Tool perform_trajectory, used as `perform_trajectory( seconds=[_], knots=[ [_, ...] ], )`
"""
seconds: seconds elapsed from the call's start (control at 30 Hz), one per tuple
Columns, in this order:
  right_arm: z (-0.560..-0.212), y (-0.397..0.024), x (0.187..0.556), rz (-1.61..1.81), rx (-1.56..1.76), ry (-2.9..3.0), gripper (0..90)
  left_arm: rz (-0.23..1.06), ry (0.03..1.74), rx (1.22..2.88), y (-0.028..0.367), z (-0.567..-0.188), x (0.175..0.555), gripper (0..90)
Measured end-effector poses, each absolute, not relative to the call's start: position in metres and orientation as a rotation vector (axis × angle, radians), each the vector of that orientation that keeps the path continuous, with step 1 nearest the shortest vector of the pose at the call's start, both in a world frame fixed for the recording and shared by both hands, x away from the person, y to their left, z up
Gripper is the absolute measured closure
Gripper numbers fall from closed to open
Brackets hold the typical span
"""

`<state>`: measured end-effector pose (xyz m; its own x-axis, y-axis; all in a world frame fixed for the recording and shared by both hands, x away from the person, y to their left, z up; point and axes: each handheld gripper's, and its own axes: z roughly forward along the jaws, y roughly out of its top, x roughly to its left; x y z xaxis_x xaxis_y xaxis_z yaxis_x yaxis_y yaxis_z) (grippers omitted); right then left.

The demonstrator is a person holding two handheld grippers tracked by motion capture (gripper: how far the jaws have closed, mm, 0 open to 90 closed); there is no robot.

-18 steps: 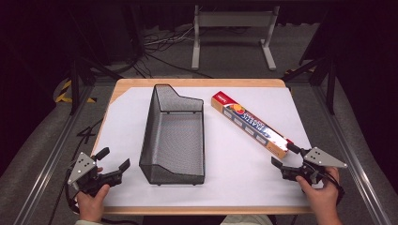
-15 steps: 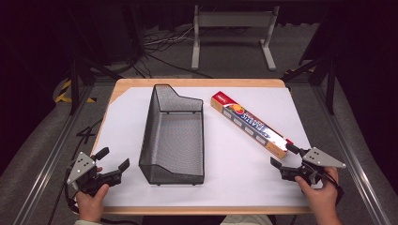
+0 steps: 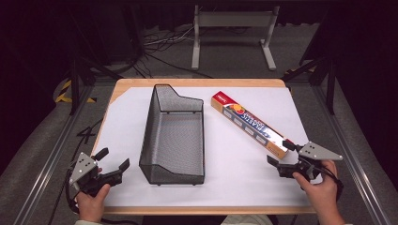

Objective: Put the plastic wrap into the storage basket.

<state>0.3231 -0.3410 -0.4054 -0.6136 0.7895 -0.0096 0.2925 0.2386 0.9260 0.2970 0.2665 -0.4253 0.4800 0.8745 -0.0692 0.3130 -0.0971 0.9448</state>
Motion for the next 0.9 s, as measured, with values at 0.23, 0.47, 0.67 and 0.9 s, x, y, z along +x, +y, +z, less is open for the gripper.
perform_trajectory(
  seconds=[0.23,0.47,0.67,0.9],
  knots=[
    [-0.373,-0.341,0.343,1.353,0.992,2.069,14.1,0.655,1.04,1.658,0.266,-0.426,0.297,12.5],
    [-0.362,-0.344,0.364,1.33,1.048,2.077,14.0,0.656,1.044,1.656,0.267,-0.426,0.296,12.5],
    [-0.354,-0.345,0.379,1.335,1.063,2.088,14.0,0.657,1.051,1.658,0.267,-0.427,0.296,12.5],
    [-0.349,-0.336,0.402,1.246,1.09,2.124,14.0,0.673,1.057,1.67,0.266,-0.428,0.296,12.5]
  ],
)
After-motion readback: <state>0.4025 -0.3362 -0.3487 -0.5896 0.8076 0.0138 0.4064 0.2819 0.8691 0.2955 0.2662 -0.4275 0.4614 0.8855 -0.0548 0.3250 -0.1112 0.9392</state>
